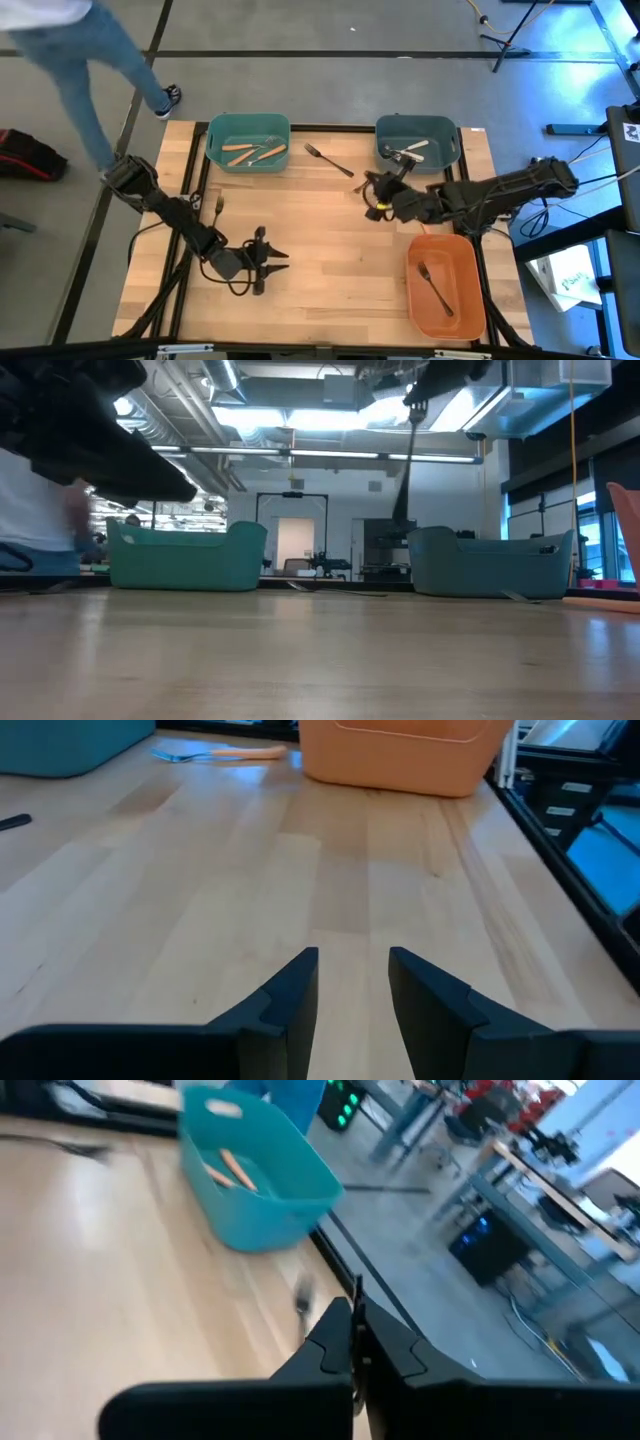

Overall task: Sort silverware by color (type)
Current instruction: Put the black fork into the orange bin

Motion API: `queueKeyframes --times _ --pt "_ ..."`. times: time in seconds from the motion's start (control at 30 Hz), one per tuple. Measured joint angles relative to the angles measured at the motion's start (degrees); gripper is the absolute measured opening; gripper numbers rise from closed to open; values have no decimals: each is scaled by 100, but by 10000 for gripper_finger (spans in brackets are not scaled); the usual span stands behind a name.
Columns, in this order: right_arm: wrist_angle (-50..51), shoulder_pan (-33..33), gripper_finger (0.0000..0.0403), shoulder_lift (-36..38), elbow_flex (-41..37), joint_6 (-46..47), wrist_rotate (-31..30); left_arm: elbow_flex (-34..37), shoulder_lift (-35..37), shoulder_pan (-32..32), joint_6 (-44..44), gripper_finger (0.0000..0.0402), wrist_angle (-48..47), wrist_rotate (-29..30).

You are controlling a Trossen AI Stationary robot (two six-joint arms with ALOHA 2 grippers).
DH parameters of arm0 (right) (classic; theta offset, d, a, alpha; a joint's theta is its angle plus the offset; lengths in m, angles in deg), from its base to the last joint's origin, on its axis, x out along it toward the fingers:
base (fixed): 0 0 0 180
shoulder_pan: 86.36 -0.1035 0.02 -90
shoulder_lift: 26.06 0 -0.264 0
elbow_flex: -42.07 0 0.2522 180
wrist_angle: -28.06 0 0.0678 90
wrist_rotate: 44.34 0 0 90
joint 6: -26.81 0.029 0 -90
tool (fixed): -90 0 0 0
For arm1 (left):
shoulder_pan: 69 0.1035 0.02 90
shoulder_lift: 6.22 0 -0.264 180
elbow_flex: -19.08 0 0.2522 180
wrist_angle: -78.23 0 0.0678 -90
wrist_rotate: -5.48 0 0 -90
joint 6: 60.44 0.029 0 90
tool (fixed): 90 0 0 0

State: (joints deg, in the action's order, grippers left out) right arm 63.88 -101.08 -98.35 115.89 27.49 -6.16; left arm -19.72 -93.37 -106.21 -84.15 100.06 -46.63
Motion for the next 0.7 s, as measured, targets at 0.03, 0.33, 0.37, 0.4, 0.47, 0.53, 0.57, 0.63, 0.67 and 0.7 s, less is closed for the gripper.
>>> queueKeyframes --times 0.03,0.33,0.37,0.4,0.47,0.53,0.57,0.63,0.67,0.7 --pt "143 106 0 66 1 53 29 0 0 35 27 119 -2 0" --pt "873 997 0 411 0 127 418 0 -2 352 35 119 -18 -8" --pt "873 1046 0 443 0 50 475 0 -2 382 35 119 -19 -10" --pt "877 1086 0 474 0 -2 512 0 -2 409 40 119 -19 -11" --pt "943 1157 0 538 0 -138 538 0 -2 473 120 119 -16 -10" --pt "1011 1253 0 621 0 -244 543 0 -2 541 250 119 -13 -9" --pt "1054 1314 0 659 0 -254 543 0 -2 572 308 119 -13 -11" --pt "1166 1441 0 741 0 -267 543 0 -2 637 382 119 -7 -11" --pt "1242 1504 0 774 0 -271 539 0 -2 674 435 119 -1 -9" --pt "1317 1552 0 805 0 -270 538 0 -2 712 489 119 6 -9"
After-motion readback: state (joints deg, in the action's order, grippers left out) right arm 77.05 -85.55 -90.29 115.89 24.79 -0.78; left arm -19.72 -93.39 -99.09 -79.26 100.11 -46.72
